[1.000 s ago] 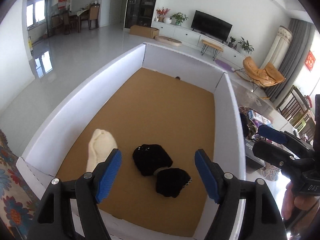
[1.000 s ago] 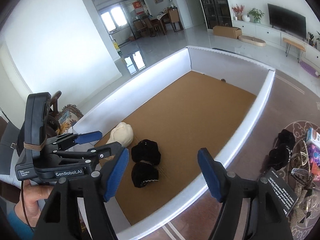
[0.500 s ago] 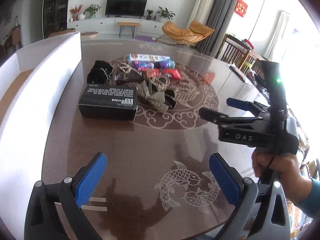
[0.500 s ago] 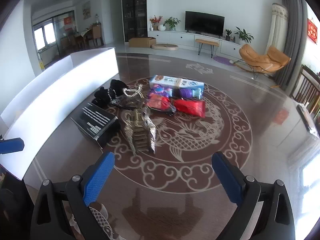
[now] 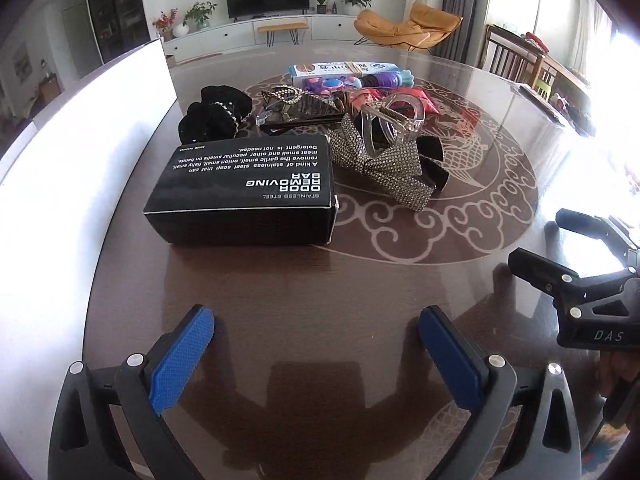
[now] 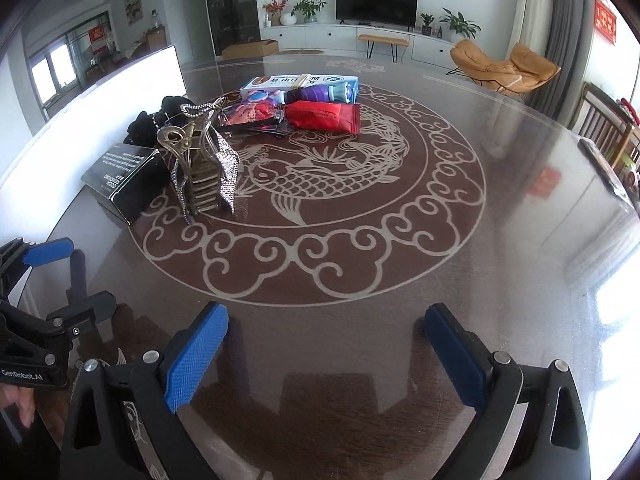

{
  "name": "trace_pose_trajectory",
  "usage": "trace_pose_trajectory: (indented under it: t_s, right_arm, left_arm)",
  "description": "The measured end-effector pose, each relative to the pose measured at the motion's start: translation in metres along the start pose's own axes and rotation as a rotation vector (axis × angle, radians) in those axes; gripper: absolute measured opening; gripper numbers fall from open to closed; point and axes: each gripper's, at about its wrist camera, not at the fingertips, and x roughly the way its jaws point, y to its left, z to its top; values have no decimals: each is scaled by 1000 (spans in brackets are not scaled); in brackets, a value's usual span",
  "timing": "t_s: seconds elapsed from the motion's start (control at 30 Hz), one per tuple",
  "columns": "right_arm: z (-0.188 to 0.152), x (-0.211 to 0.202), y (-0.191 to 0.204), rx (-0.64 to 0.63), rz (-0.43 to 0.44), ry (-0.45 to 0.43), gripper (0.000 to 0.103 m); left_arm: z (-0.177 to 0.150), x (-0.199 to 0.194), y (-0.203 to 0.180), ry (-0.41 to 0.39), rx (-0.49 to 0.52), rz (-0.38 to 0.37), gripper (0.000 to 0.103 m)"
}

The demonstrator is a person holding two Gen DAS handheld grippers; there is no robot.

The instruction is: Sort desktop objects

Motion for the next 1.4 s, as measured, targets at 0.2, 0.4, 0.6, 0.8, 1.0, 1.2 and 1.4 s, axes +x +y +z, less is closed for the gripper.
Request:
trace_pose_trajectory:
  t_s: [0.2, 0.4, 0.6, 0.8, 1.0, 1.2, 1.4]
  right_arm:
    - [0, 3, 2, 2, -13, 10, 103]
    - [1, 3, 2, 2, -13, 10, 103]
    - [1, 3, 2, 2, -12, 10, 103]
    - [1, 3, 2, 2, -12, 10, 103]
    - [1, 3, 2, 2, -12, 10, 103]
    - [1, 3, 2, 2, -12, 10, 103]
    - [1, 3, 2, 2, -12, 10, 103]
  left_arm:
    - [17, 12, 2, -24, -18, 4, 103]
    - [16, 13, 1, -33, -25, 10, 103]
    - [17, 12, -1, -34, -24, 15, 103]
    - [18, 12, -2, -34, -23, 16, 103]
    - [19, 13, -1, -35, -25, 15, 103]
    - [19, 13, -1, -34, -24, 15, 103]
    - [19, 13, -1, -34, -24, 15, 103]
